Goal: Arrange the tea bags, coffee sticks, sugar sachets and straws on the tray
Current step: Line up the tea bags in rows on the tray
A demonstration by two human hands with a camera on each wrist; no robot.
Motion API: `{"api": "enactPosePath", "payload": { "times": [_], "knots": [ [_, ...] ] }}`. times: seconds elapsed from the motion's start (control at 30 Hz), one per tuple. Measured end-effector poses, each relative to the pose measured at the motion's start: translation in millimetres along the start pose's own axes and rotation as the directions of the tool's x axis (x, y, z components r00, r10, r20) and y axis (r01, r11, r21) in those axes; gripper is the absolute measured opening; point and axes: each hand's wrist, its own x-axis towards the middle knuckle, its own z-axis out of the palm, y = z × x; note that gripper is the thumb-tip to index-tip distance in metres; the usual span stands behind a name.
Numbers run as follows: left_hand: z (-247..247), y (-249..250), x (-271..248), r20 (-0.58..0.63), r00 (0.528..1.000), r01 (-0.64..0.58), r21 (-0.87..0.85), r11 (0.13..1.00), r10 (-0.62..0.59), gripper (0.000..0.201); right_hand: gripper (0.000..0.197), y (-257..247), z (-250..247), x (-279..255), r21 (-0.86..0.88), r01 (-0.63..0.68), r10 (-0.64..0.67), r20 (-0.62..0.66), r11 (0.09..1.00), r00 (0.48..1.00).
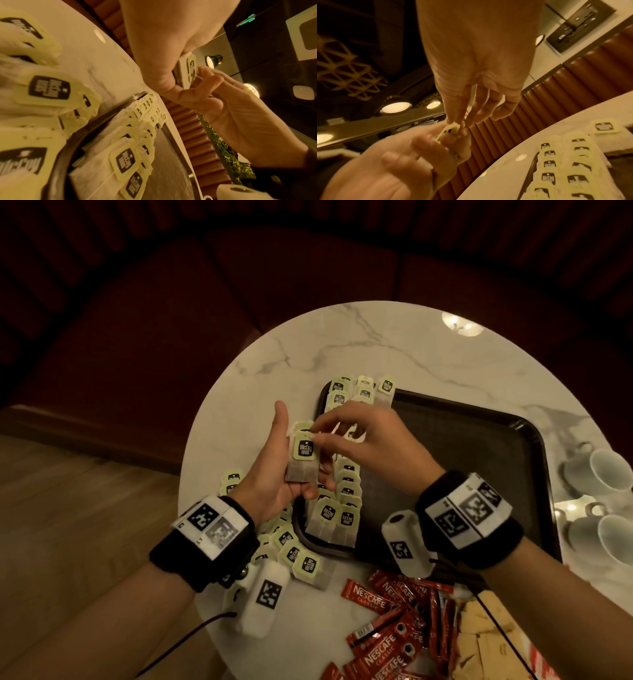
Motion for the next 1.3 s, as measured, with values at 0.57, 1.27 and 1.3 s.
{"api": "enactPosePath", "payload": {
  "times": [0.57,1.27,1.3],
  "knots": [
    [-10,0,2,-0.108,0.989,-0.089,0.119,0.989,0.102,0.082,0.009,-5,-27,-3,0.001,0.022,-0.021,-0.140,1.000,0.990],
    [1,-4,15,-0.102,0.931,-0.303,0.316,0.899,0.350,0.033,0.011,3,-39,-4,-0.046,0.066,-0.074,-0.218,0.997,0.973],
    [1,-3,14,-0.099,0.933,-0.301,0.309,0.902,0.346,0.032,0.011,3,-39,-4,-0.032,0.061,-0.067,-0.217,0.998,0.974]
  ]
}}
